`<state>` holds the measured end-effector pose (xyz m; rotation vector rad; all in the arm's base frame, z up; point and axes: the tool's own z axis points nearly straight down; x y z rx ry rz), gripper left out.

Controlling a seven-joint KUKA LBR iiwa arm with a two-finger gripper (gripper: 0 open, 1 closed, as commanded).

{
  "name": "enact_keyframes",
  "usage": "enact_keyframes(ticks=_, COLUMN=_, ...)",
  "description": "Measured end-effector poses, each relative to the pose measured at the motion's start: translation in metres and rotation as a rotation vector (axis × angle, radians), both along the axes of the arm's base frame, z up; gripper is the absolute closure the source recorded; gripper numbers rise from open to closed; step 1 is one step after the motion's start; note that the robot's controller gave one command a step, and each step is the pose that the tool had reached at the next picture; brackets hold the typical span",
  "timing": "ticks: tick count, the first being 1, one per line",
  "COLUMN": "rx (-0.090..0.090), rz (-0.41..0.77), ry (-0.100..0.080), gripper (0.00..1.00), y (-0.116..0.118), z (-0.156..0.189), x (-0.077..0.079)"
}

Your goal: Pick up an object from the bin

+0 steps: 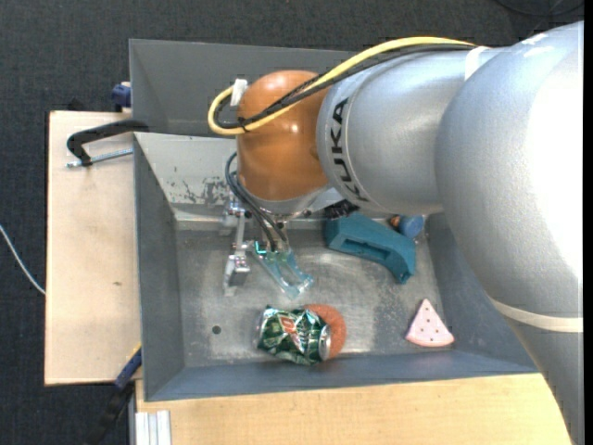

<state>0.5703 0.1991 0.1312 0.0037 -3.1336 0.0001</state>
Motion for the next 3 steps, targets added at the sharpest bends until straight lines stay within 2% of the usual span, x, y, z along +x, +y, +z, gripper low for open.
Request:
enact_keyframes(ticks=1, rx=0.001, rz=-0.002, ry=-0.008, gripper=0.0, y=-0.001, z=0.005, x=0.002)
enact_keyframes(ticks=2, rx=0.005, rz=0.108, ry=-0.015, gripper=0.0, y=-0.027, z=-0.033, x=0.018)
enact_keyframes(ticks=3, rx=0.002, rz=0.077, ry=-0.007, gripper=0.0, y=-0.041, z=-0.034, x=0.021)
